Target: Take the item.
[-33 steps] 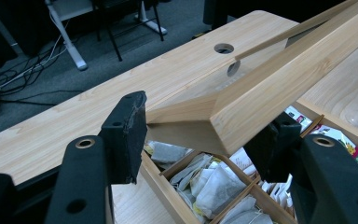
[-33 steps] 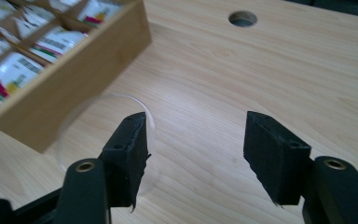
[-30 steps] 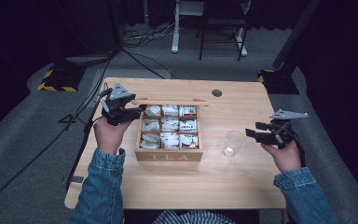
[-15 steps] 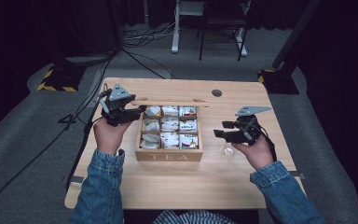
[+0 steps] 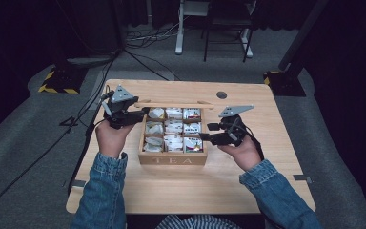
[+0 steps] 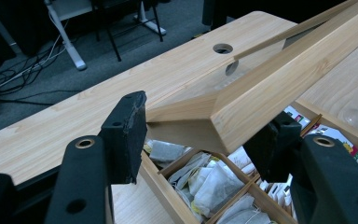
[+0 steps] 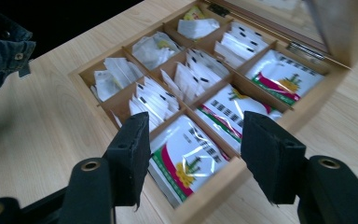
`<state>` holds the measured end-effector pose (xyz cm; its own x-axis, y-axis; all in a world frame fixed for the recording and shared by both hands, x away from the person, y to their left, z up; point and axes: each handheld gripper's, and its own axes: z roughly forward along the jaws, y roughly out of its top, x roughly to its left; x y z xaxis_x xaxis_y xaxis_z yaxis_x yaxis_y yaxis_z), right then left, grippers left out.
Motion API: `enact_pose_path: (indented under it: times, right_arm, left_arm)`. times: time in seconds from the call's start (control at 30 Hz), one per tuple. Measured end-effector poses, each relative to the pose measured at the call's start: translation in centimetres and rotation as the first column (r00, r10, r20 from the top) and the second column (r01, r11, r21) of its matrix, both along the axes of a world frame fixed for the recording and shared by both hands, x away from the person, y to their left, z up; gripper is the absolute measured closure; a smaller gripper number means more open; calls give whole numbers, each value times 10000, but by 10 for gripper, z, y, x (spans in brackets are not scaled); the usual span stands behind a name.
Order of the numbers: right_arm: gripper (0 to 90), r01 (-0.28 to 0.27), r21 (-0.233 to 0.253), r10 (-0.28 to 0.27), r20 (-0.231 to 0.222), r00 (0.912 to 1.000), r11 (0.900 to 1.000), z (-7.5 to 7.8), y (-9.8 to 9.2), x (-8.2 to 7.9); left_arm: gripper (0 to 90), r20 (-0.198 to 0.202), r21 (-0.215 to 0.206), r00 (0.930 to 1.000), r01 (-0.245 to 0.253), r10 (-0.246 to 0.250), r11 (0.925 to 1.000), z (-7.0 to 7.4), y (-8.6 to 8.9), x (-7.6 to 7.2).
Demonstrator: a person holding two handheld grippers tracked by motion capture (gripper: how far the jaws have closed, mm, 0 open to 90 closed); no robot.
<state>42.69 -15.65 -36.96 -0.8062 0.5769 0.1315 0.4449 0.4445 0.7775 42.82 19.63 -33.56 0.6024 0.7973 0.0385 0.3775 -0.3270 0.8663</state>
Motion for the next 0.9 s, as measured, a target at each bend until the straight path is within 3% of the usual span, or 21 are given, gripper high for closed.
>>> enact_pose_path:
  times: [0.53,0.9]
  right_arm:
    - [451,-992,-434,995,36,9950,9941,-10,58,5]
    - [490,-1820,-347,1801,-502,9824,9827,-23,100,10]
  left_arm:
    - [432,-19,5,10000,58,-58,10000,0,1,1]
    - [433,6,13,10000,41,-41,10000,0,0,0]
